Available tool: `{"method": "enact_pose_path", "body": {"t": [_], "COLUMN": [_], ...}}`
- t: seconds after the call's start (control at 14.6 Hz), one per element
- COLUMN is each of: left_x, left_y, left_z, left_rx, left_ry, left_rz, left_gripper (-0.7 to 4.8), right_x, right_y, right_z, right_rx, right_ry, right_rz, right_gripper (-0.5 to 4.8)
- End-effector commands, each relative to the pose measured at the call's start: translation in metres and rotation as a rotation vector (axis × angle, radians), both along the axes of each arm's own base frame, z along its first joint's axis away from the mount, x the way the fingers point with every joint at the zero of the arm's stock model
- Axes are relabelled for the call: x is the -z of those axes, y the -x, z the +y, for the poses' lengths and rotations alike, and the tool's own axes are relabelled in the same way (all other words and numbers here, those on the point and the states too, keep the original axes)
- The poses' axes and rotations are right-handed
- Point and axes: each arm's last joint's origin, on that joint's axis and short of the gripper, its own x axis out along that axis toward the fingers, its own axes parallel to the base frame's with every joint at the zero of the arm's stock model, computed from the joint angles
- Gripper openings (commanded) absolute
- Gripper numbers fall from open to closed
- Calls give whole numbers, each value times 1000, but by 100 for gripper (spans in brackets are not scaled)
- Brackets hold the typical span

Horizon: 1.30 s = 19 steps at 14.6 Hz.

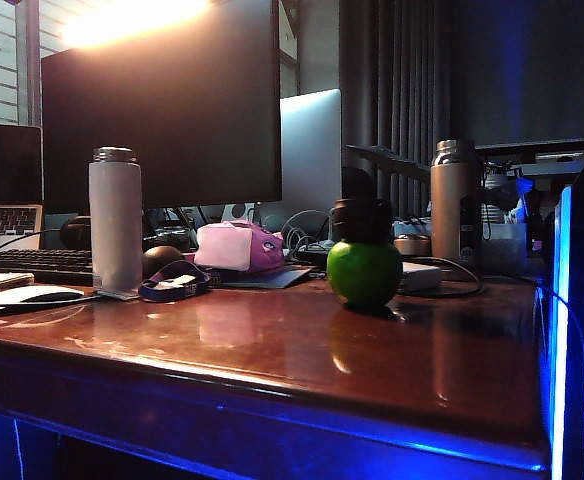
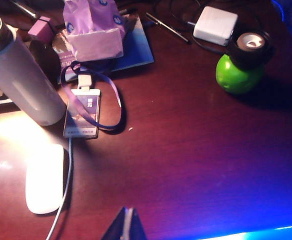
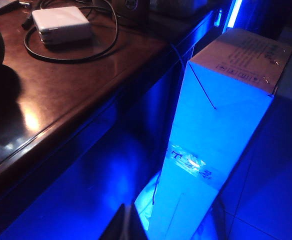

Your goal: Stack the black thermos bottle cap from the table onto the green apple.

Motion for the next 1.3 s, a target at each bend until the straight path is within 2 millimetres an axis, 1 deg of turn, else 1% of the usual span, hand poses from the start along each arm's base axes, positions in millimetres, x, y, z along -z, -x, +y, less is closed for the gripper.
{"method": "enact_pose_path", "body": {"t": [0.07,0.82,0.96,1.09,1.23,1.3], "left_x": [-2,-2,-8,-13,-6,2], "left_y": [0,0,-2,-1,9,18], "left_z": [0,0,1,1,3,4], "left_rx": [3,3,-8,-62,-109,-148], "left_ry": [3,3,-16,67,141,173], "left_rz": [-18,-18,-93,-212,-372,-429], "left_gripper": [-5,-5,-5,-5,-5,-5], "right_x": [0,0,0,0,0,0], "right_y": [0,0,0,0,0,0], "right_z": [-1,0,0,0,0,0], "right_rx": [18,16,16,16,16,16], "right_ry": [0,1,1,1,1,1], "right_rz": [-6,-8,-8,-8,-8,-8], "right_gripper": [-1,-1,-1,0,-1,-1]}}
